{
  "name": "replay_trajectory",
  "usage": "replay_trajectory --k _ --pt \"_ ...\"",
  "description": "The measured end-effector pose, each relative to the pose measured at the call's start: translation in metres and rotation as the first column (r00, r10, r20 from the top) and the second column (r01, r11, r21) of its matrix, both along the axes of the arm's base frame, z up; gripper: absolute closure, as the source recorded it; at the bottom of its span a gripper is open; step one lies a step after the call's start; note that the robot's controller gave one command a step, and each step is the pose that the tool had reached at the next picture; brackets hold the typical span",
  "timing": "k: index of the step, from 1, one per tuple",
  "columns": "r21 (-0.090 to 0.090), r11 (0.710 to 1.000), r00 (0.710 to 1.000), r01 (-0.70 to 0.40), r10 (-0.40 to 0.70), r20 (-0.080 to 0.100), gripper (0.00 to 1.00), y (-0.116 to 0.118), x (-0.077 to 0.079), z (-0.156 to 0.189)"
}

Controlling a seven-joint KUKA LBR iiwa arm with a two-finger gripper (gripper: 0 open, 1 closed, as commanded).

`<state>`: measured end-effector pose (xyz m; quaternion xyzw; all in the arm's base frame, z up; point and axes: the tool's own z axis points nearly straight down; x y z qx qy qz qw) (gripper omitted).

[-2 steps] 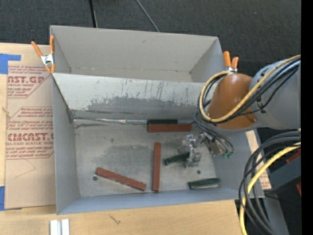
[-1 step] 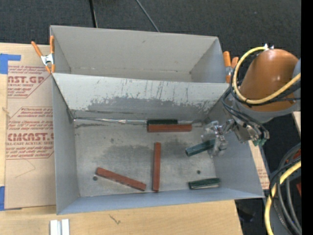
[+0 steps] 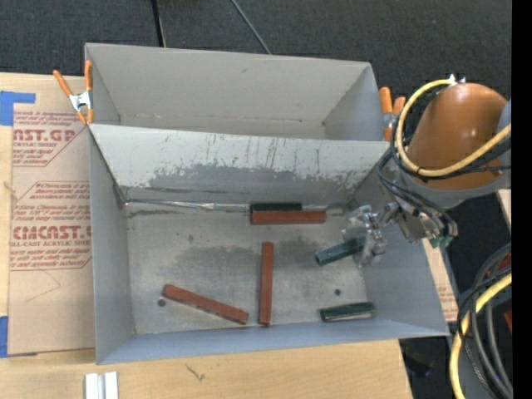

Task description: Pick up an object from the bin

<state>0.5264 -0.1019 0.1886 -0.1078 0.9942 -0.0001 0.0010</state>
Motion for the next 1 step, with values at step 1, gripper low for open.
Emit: replay_trajectory --k 1 --pt "-0.003 0.948 0.948 -0.317 0.317 0.004 1.0 -0.0157 -0.0163 0.1153"
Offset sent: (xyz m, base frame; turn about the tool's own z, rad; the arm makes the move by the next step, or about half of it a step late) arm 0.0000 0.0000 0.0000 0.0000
